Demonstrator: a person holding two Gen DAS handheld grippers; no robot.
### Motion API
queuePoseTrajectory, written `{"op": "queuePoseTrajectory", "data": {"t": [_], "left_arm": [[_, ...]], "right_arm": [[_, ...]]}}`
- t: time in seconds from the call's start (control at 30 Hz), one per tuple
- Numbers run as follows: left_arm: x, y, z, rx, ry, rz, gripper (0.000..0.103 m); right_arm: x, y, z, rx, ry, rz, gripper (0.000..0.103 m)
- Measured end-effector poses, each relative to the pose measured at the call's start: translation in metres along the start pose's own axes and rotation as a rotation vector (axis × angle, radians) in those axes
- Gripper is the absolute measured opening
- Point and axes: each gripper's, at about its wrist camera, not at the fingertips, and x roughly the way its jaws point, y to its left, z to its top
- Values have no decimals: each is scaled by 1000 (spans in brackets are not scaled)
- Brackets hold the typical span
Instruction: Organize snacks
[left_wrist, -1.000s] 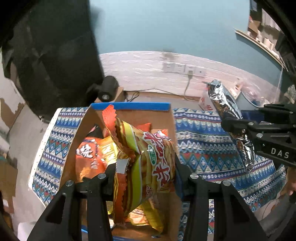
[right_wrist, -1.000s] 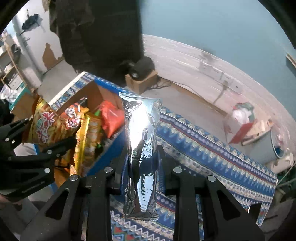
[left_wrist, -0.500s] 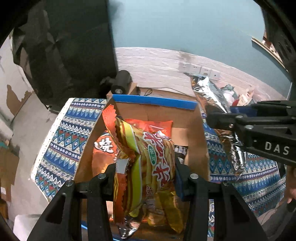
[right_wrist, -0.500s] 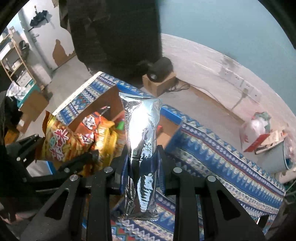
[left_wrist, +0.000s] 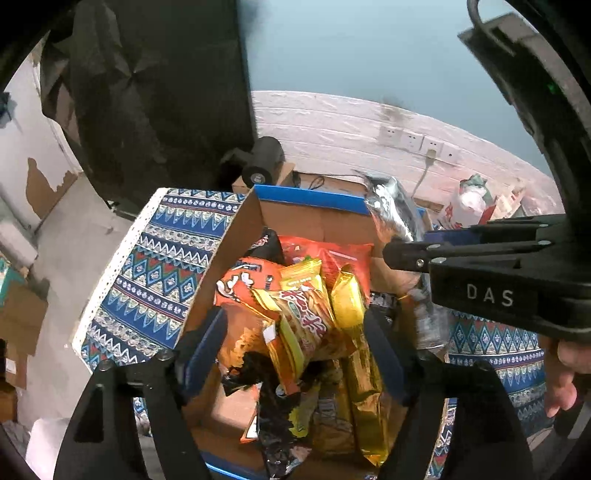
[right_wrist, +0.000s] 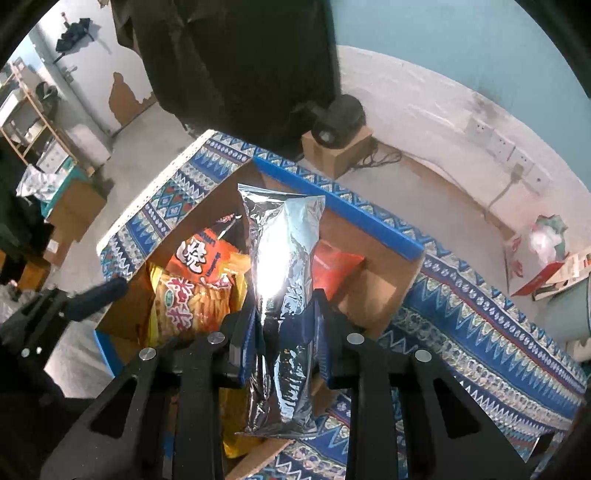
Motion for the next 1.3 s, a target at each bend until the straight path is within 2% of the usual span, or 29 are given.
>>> {"op": "queuePoseTrajectory", "data": {"t": [0.2,0.27,0.33,0.43,0.6,0.7,0.87,0.97,1.3], "left_arm": [[-9,1,0,-1,-3,10,81],[-14,1,-1,0,-11,18,84],[-21,1,-1,0,-25,29,89],[-31,-1,-1,8,-39,40,90],[-44,-4,0,12,-54,43,90],[-54,-8,-2,20,-76,41,95],[-70,-19,-2,49,-111,47,97],[-79,-23,-3,57,-129,43,102],[-99,-37,-4,93,-168,44,102]], "right_arm": [[-12,-3,-2,-5,-16,-23,37],[-19,-3,-5,-11,-29,-34,42],[-30,-3,-9,-26,-50,-55,49],[-48,-1,-14,-40,-83,-70,58],[-75,0,-27,-53,-132,-90,65],[-92,1,-34,-46,-165,-79,71],[-112,2,-44,-37,-199,-67,73],[-120,1,-50,-33,-211,-65,73],[-139,-19,-73,0,-238,-96,74]]}}
